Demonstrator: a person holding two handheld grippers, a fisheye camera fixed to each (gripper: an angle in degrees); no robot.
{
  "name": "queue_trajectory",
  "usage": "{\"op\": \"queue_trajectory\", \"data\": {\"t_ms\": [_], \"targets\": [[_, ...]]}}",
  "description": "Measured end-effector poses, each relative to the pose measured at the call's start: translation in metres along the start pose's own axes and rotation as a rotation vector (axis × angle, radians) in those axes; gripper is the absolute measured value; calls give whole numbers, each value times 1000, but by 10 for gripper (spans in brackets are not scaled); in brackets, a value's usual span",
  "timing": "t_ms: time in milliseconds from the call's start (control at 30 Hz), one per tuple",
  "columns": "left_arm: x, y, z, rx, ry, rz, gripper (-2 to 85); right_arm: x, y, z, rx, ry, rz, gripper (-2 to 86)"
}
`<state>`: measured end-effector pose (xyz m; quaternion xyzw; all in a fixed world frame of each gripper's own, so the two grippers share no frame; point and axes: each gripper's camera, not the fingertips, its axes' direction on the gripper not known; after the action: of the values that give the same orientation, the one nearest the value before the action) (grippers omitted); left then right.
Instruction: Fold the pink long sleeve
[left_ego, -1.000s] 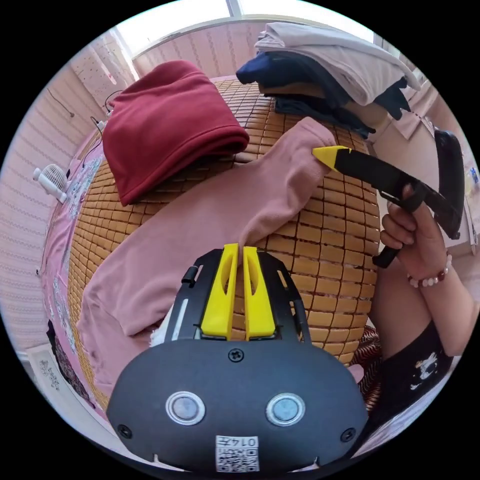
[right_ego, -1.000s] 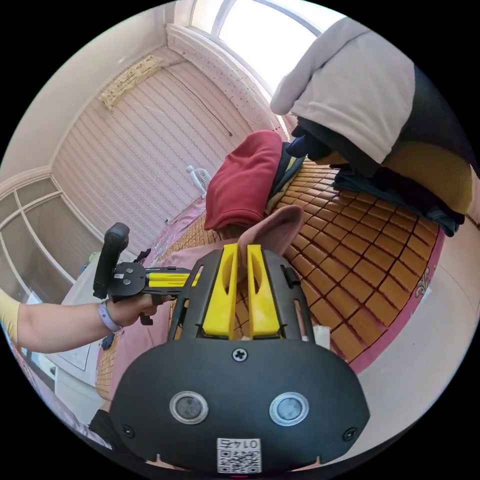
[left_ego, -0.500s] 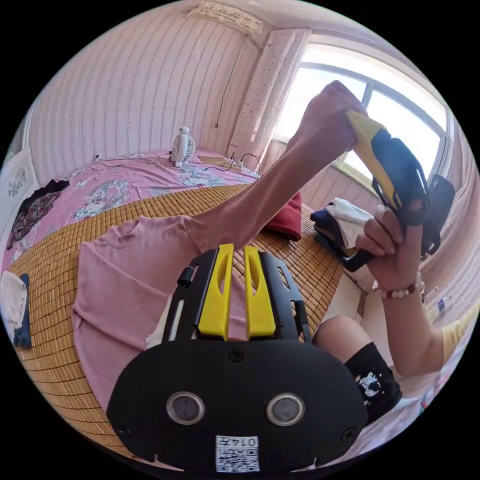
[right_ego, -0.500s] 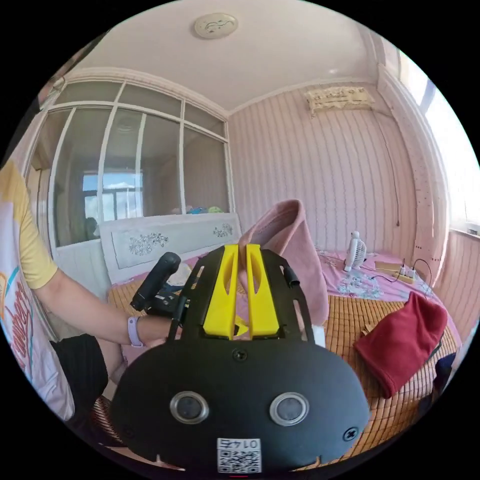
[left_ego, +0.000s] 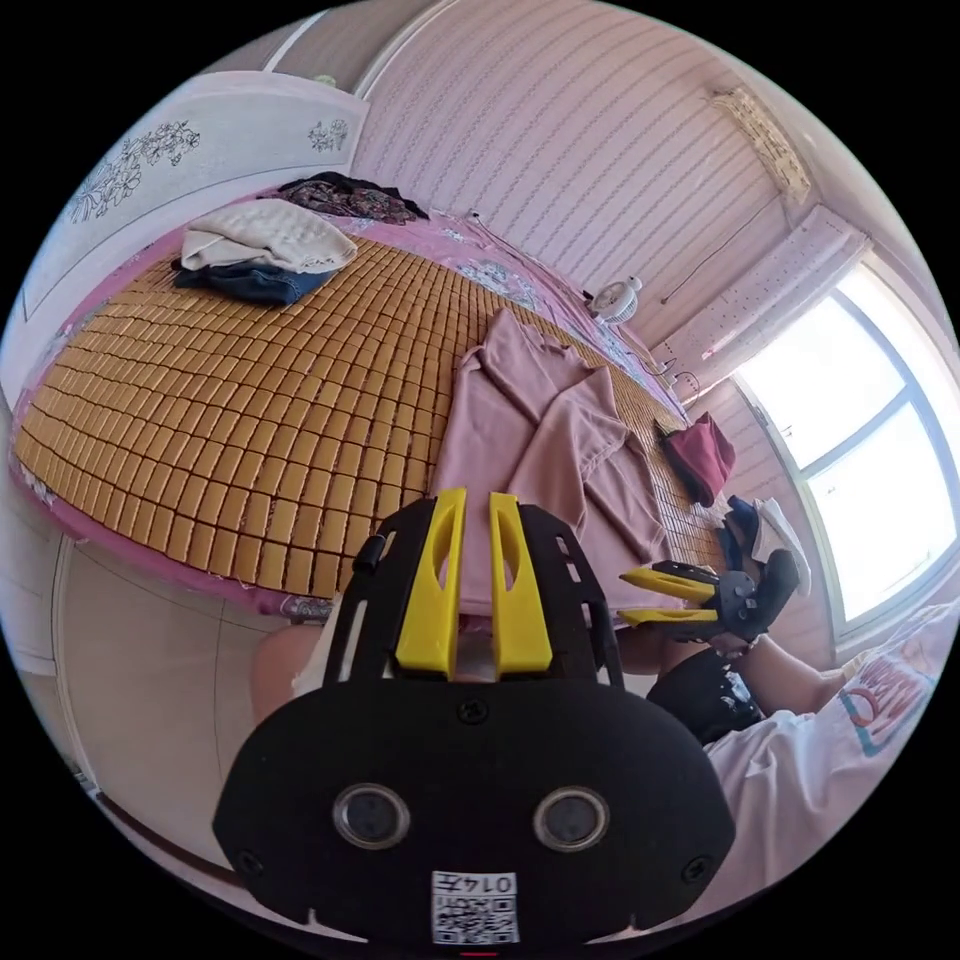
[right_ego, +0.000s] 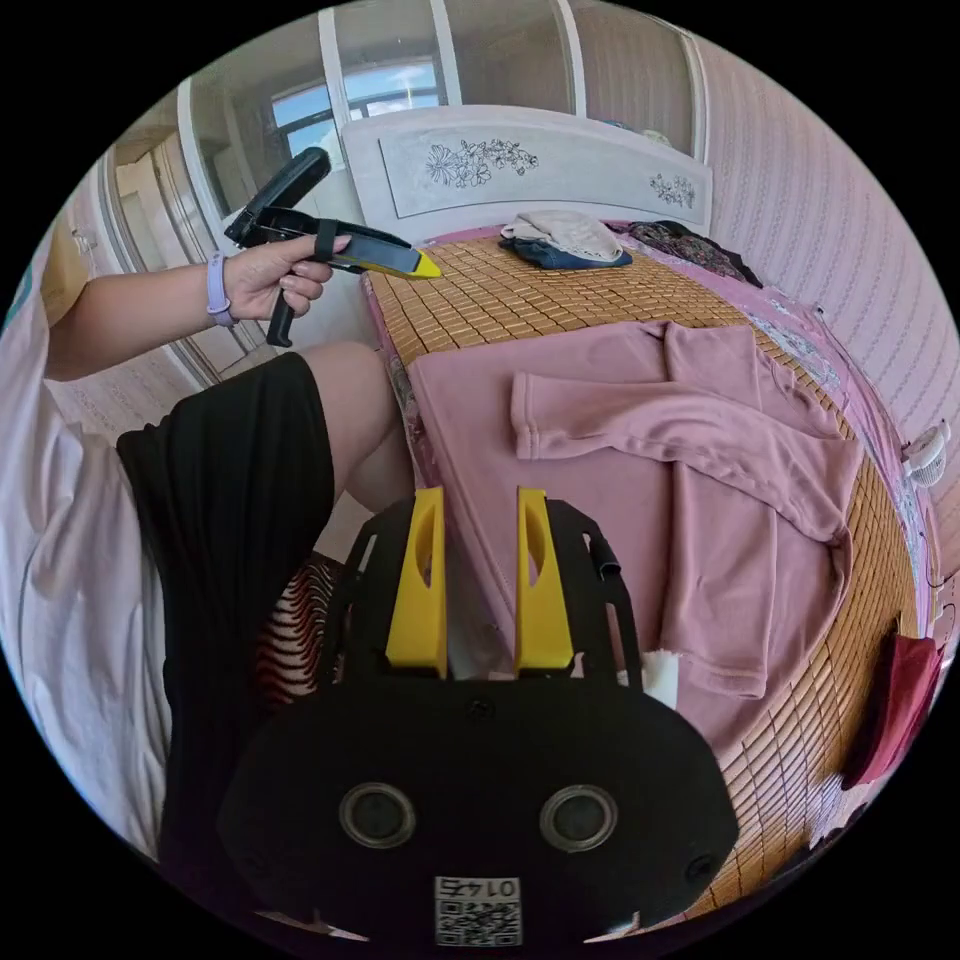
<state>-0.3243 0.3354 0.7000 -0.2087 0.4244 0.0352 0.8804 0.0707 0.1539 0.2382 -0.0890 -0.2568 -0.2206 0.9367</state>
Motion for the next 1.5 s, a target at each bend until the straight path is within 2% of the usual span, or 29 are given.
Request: {"op": "queue_trajectory", "data": {"t_ms": [200, 267, 367, 467, 533, 567, 700, 833, 967, 1067, 1167, 1333, 1500], "targets": [[61, -41, 53, -135, 107, 157, 64, 67, -12, -11, 18, 7, 230, 107], [106, -46, 77, -214, 115, 293, 68, 90, -17, -16, 68, -1, 309, 106], [150, -46, 105, -299, -6, 440, 75, 120, -32, -15, 90, 29, 385, 101], [163, -45, 133, -397, -148, 521, 75, 150, -61, 1, -12, 168, 431, 99], [161, -49, 125, -369, -117, 502, 71, 178, -89, 16, -52, 302, 509, 104], [155, -52, 120, -355, -86, 464, 67, 186, -96, 19, -49, 307, 523, 106], [145, -61, 105, -335, -22, 388, 49, 233, -132, 54, -63, 203, 623, 87], [144, -76, 92, -360, 18, 337, 40, 252, -158, 53, -193, 185, 479, 46], [150, -89, 81, -418, 30, 341, 37, 263, -156, 8, -133, 155, 447, 40], [147, -103, 73, -445, 75, 310, 45, 280, -143, 5, -186, 76, 449, 55], [150, -125, 51, -432, 66, 336, 52, 292, -142, 1, -223, 171, 419, 68], [153, -194, 21, -311, 34, 396, 54, 338, -165, -19, -104, 349, 418, 78], [162, -284, 54, -197, 1, 435, 56, 397, -189, -15, 14, 456, 514, 115]]}}
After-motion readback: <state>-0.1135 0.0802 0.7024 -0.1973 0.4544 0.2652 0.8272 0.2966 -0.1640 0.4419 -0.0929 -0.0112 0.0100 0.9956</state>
